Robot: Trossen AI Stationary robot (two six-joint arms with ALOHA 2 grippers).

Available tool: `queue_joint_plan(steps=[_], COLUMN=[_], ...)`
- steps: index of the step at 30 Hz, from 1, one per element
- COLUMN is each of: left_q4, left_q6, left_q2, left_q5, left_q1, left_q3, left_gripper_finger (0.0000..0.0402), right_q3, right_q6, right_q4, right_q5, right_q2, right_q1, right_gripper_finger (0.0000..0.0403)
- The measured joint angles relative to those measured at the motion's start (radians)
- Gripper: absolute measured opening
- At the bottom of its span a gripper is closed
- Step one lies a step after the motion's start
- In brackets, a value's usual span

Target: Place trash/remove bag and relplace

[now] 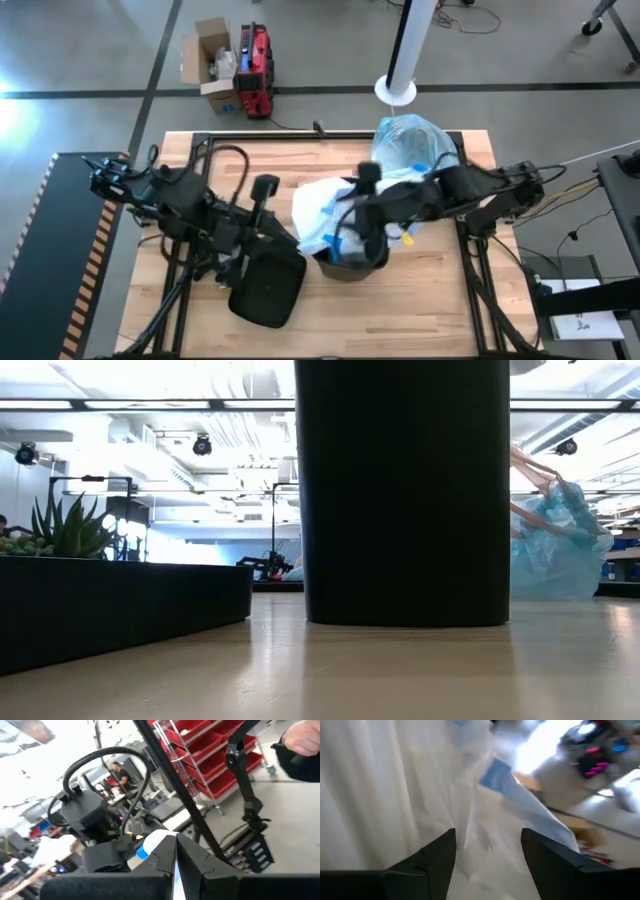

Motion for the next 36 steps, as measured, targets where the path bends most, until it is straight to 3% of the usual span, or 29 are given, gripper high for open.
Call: queue_joint_plan(steps=[3, 9, 15, 17, 20, 25, 27, 32, 36], left_q4=[0.03, 0.233, 0.361, 0.376, 0.424, 0.486, 0.487, 0.432, 0.2], left_q6=[0.029, 0.053, 0.052, 0.05, 0.045, 0.045, 0.049, 0.05, -0.023], left_q2=[0.0, 0.008, 0.047, 0.058, 0.083, 0.135, 0.143, 0.117, 0.055], left_q5=[-0.009, -0.009, -0.012, -0.012, -0.011, -0.008, -0.012, -0.165, -0.314], left_q1=[0.001, 0.014, 0.021, 0.02, 0.021, 0.032, 0.04, 0.041, 0.014], left_q3=[0.005, -0.003, -0.023, -0.023, -0.023, -0.026, -0.026, -0.026, -0.026], left_gripper_finger=[0.0, 0.0, 0.0, 0.0, 0.0, 0.0, 0.0, 0.0, 0.0], right_q3=[0.0, -0.011, -0.07, -0.095, -0.112, -0.092, -0.08, -0.081, -0.085], right_q6=[-0.005, 0.055, 0.08, 0.081, 0.091, 0.182, 0.212, 0.222, 0.241], right_q4=[-0.009, -0.005, -0.009, -0.021, -0.138, -0.345, -0.361, -0.341, -0.337], right_q5=[0.068, 0.037, -0.222, -0.261, -0.227, -0.016, 0.021, 0.026, 0.043], right_q2=[-0.045, -0.084, -0.02, -0.008, 0.003, -0.04, -0.082, -0.17, -0.246], right_q1=[-0.001, -0.02, -0.066, -0.073, -0.084, -0.084, -0.078, -0.066, -0.054], right_gripper_finger=[0.022, 0.023, 0.0229, 0.0226, 0.0221, 0.0218, 0.0221, 0.023, 0.023])
